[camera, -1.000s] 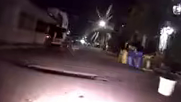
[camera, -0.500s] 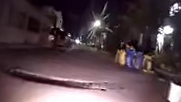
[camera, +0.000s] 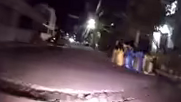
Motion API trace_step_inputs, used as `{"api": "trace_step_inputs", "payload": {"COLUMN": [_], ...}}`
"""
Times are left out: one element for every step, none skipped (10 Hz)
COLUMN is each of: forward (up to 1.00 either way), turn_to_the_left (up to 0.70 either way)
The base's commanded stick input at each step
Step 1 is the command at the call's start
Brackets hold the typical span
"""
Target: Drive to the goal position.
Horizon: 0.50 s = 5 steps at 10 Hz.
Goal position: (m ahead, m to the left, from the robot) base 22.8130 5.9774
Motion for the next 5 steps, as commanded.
{"api": "trace_step_inputs", "payload": {"forward": [0.85, 0.85, 0.85, 0.85, 0.85], "turn_to_the_left": [0.00, 0.00, 0.00, 0.00, 0.00]}}
